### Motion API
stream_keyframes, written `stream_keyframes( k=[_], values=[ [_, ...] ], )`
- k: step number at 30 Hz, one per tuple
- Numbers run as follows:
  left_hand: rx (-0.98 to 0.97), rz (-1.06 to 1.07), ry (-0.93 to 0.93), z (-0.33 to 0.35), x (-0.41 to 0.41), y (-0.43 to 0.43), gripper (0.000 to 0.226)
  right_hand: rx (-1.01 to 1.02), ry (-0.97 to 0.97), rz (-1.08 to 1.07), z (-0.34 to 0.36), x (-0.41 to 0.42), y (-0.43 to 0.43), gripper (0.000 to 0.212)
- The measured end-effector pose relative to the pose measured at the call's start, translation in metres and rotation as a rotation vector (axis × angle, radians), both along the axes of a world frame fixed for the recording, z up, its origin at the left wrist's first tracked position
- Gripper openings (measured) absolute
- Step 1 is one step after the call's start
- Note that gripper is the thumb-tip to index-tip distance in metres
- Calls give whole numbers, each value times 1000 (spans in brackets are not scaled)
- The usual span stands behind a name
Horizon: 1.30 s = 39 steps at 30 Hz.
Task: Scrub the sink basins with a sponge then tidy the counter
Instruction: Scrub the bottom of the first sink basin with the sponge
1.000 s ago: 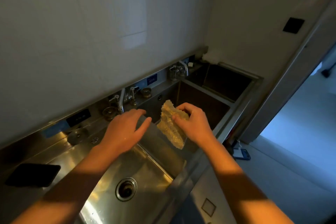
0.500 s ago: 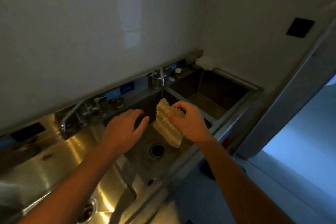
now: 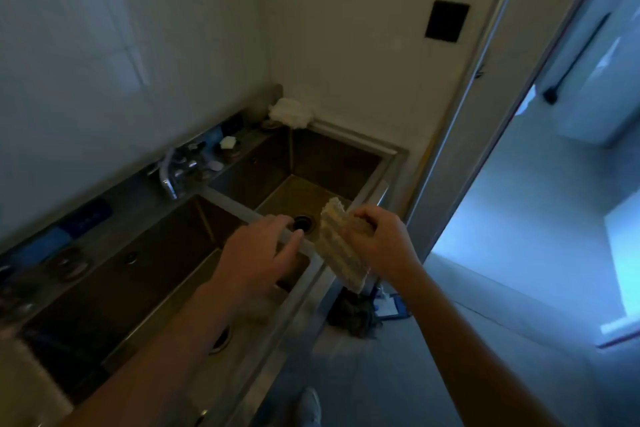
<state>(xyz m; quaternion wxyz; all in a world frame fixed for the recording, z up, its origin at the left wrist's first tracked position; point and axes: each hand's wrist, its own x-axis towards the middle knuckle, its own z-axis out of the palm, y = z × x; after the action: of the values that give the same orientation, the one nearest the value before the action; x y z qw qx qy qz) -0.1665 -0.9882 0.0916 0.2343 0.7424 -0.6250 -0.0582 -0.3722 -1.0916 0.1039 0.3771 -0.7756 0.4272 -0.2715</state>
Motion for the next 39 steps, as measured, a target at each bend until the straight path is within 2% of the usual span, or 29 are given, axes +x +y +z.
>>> stream_keyframes(
  k=[2, 11, 16, 23, 27, 31, 39],
  values=[
    [12, -49, 41, -11, -6, -44, 42, 9, 9, -45, -6, -9, -30, 11],
    [61, -125, 219, -44, 0, -198, 59, 62, 48, -133, -21, 0, -162, 14],
    [51, -79, 185, -54, 22, -244, 52, 63, 64, -83, -32, 23, -216, 11],
    [33, 79, 141, -49, 43, -287, 43, 66, 15, 95, -37, 60, -298, 13],
    [119, 216, 136, -48, 37, -307, 51, 78, -14, 230, -42, 67, -346, 13],
    [107, 343, 124, -45, 8, -326, 56, 119, -6, 381, -45, 64, -389, 16],
    [100, 581, 84, -40, -9, -316, 52, 153, -14, 594, -45, 85, -417, 21]
  ],
)
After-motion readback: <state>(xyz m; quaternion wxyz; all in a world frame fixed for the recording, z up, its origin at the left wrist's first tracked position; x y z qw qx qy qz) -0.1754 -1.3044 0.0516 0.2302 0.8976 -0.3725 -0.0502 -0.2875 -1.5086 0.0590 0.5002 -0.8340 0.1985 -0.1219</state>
